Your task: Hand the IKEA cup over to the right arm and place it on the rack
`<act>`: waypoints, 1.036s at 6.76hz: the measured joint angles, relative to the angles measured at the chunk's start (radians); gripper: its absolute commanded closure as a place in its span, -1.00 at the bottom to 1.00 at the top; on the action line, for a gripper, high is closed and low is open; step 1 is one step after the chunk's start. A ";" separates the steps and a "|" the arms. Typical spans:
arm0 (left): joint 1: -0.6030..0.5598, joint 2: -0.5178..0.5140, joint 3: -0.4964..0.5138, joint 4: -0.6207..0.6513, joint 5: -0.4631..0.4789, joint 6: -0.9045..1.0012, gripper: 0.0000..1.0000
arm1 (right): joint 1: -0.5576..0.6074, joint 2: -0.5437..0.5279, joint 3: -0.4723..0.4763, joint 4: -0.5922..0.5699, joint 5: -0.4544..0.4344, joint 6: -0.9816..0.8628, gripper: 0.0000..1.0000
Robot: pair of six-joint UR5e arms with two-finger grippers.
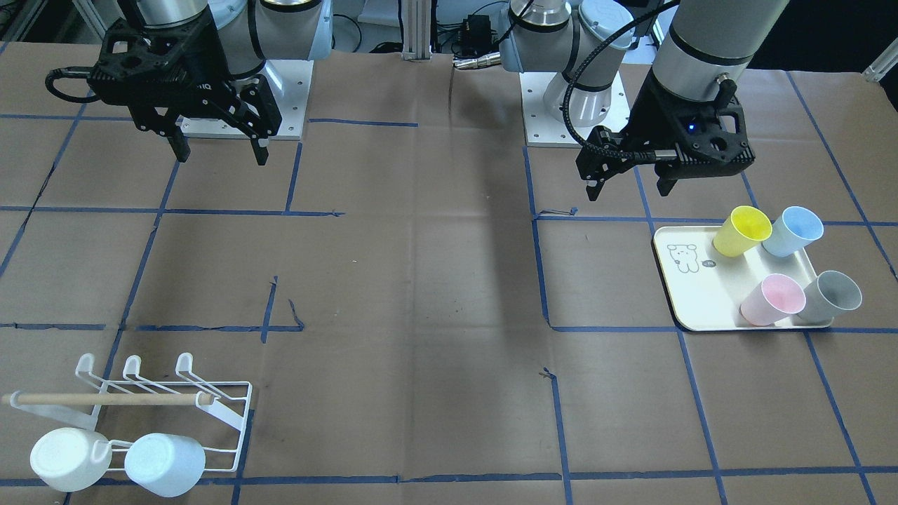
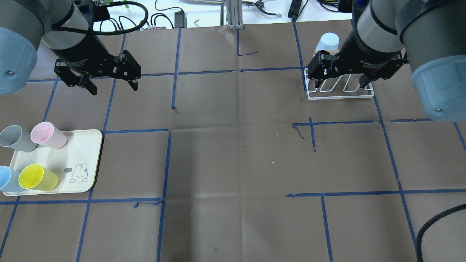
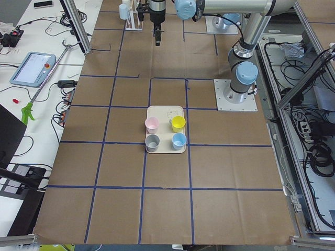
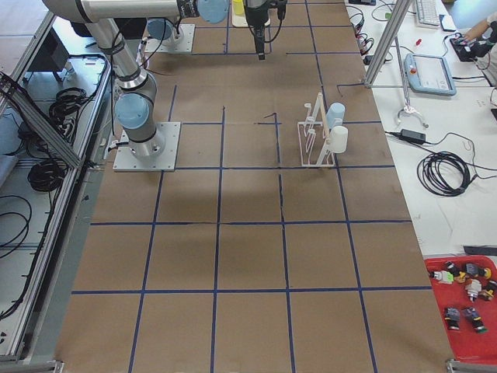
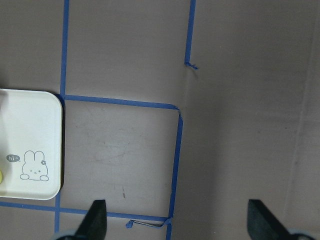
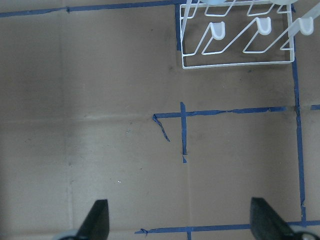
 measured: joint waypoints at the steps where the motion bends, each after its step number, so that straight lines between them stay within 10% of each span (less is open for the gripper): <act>1: 0.000 -0.001 0.000 0.000 -0.001 0.004 -0.99 | 0.000 0.000 0.000 0.000 0.000 0.000 -1.00; 7: -0.002 -0.003 0.001 0.001 -0.005 0.028 -0.99 | 0.000 0.002 0.000 0.000 0.000 0.002 -1.00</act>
